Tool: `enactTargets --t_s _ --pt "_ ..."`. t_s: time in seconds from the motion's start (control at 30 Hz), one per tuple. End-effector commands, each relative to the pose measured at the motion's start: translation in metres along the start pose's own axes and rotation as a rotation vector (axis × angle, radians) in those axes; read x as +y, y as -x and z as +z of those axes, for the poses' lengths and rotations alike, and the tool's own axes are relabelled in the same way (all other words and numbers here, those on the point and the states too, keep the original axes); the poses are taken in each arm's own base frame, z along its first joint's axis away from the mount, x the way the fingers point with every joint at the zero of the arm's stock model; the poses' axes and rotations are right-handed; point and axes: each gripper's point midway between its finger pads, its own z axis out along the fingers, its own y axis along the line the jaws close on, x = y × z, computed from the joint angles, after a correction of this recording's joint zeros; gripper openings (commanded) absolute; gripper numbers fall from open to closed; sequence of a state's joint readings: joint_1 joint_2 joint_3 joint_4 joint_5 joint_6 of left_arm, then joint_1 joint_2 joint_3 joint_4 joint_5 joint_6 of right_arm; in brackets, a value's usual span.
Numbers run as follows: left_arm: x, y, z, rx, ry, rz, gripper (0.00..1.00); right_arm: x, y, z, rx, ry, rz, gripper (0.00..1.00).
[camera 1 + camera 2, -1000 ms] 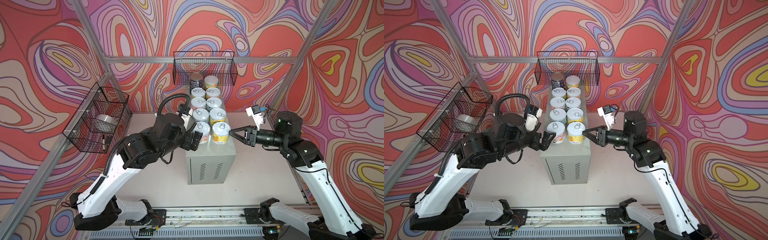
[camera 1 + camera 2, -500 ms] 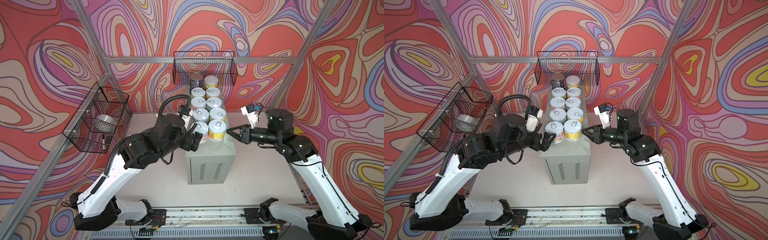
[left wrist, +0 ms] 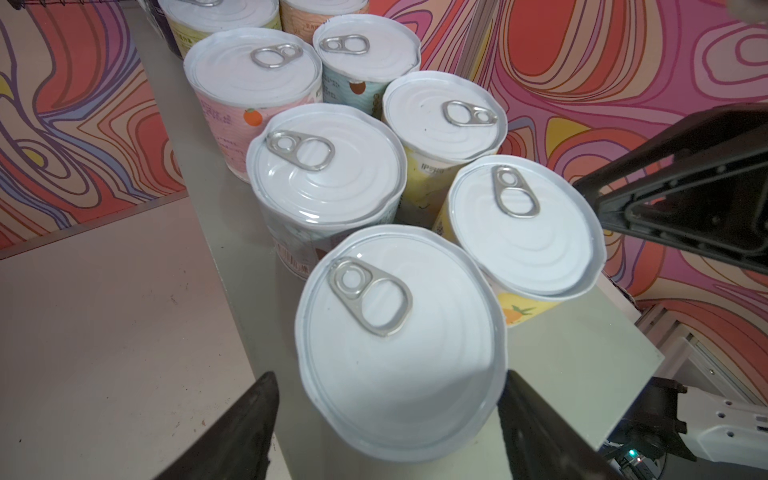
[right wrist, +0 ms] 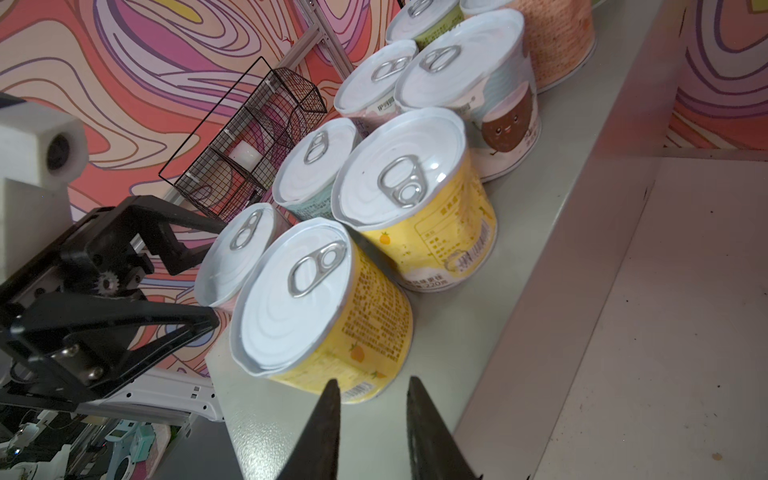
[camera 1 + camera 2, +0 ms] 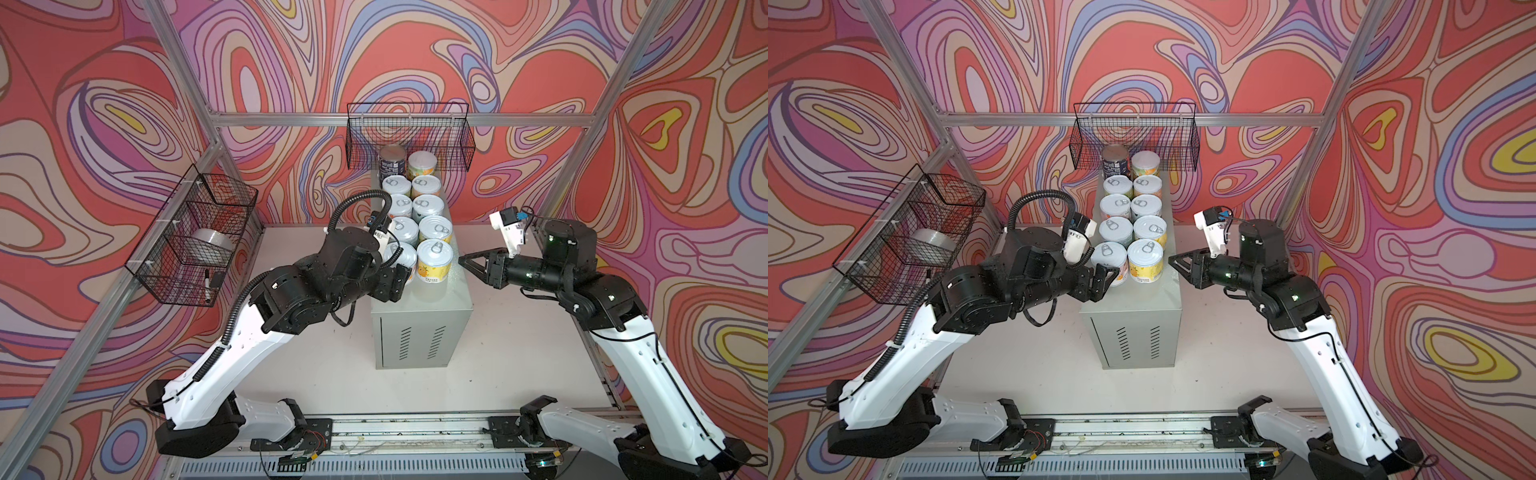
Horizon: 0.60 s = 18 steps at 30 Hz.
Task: Place and organize the canned foods onto the counter
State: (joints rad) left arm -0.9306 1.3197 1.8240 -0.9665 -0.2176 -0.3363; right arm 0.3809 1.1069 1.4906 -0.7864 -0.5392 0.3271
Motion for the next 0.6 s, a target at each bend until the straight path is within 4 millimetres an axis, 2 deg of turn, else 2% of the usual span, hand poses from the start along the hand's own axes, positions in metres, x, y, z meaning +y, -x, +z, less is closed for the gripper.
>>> enactTargets --t_s 0.0,0.27,0.57 --pt "0.002 0.006 -0.007 -0.039 0.003 -0.003 0.80 0.000 -0.001 0.001 -0.004 -0.001 -0.005 0.28" --pt "-0.008 0.003 0.005 -0.021 -0.032 0.001 0.76 -0.026 0.003 0.008 -0.025 -0.118 0.027 0.29" --pt "-0.012 0.006 0.003 -0.033 -0.059 -0.008 0.76 -0.035 0.007 0.012 -0.047 -0.154 0.031 0.29"
